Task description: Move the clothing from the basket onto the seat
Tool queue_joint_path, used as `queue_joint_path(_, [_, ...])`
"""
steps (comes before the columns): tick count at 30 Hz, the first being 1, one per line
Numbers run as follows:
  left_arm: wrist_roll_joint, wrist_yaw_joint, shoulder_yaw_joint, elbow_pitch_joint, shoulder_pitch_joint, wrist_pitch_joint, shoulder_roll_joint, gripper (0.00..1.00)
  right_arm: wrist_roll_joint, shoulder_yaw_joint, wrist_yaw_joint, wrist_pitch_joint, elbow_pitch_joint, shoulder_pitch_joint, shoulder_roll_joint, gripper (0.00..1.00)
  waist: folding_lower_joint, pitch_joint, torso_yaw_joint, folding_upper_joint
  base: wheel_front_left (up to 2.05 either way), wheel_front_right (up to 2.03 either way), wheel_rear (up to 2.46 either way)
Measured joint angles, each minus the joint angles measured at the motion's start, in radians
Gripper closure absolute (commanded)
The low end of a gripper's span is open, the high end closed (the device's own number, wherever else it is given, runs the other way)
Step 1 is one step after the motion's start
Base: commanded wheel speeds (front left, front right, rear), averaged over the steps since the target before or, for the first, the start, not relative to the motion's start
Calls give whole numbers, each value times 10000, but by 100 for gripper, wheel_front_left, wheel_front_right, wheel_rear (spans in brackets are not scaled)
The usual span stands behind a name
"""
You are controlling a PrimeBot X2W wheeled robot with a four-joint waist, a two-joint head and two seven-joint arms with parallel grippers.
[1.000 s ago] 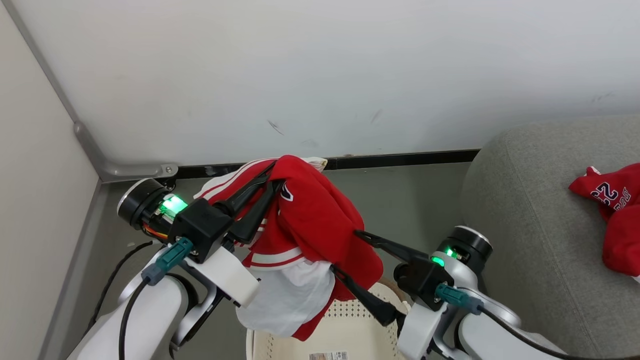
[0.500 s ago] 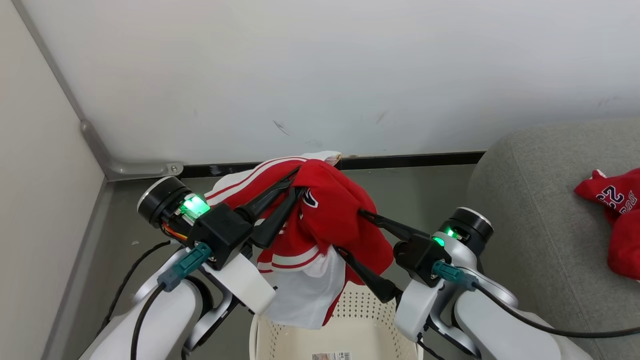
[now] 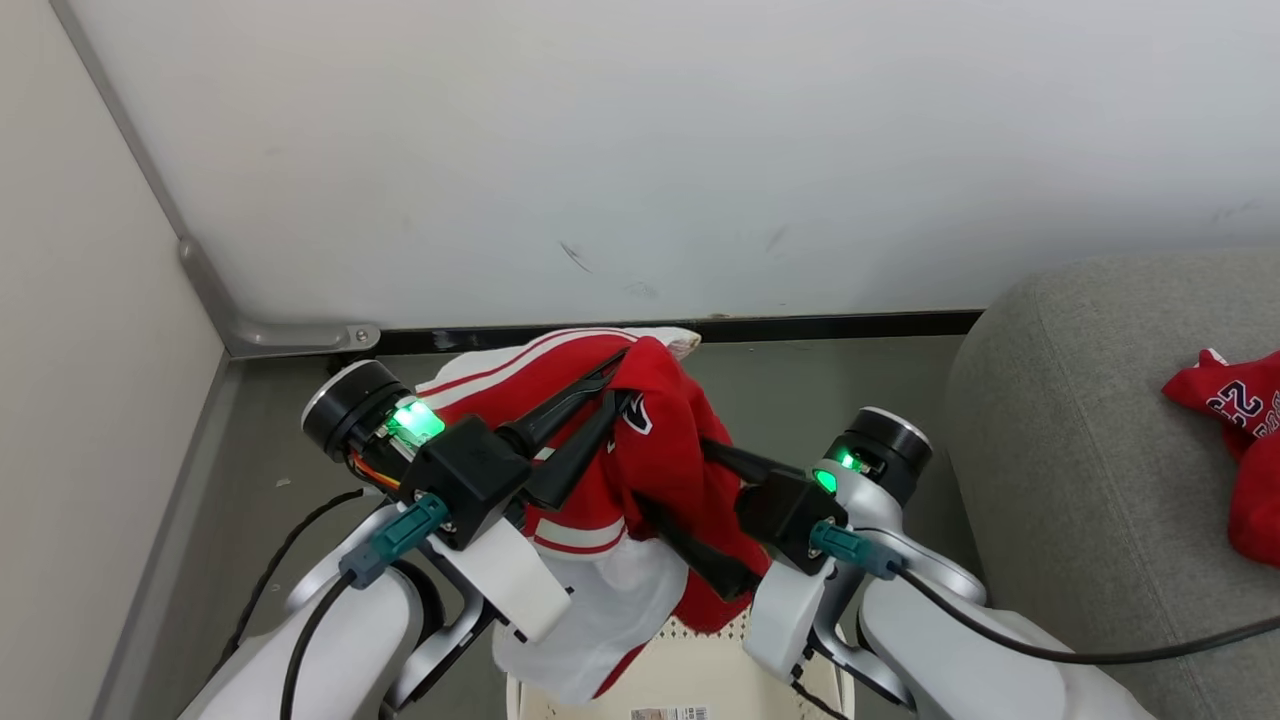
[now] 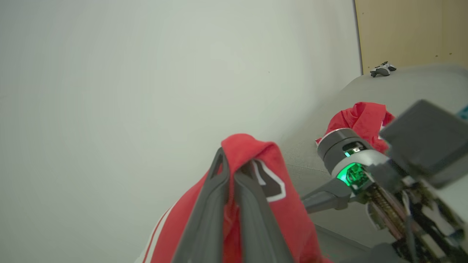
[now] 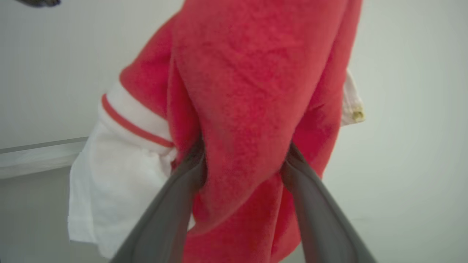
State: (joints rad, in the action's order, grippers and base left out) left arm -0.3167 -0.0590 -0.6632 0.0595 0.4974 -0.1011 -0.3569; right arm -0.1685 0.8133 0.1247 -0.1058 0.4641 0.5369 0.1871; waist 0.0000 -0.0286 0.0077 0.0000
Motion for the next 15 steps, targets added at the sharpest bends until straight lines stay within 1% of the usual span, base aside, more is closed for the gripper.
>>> queue_joint_path(1, [-42, 0, 2, 2, 0, 0, 8, 100, -15, 67, -2, -10, 38, 1, -27, 75, 0, 2, 1, 0, 0, 0, 0])
queue_joint_path(2, [-98, 0, 4, 2, -1, 0, 21, 100, -27, 119, -2, -33, 82, 2, -48, 100, 0, 4, 0, 0, 0, 0, 0])
queue_joint_path(7, [-368, 0, 82, 77, -20, 48, 75, 100, -286, 272, -2, -130, 334, 4, -52, 100, 0, 29, -35, 0, 0, 0, 0])
queue_joint_path(15, [-552, 0, 174, 443, -160, 121, -50, 100, -1223, 184, -2, -276, 583, -122, 13, 100, 0, 69, -182, 0, 0, 0, 0])
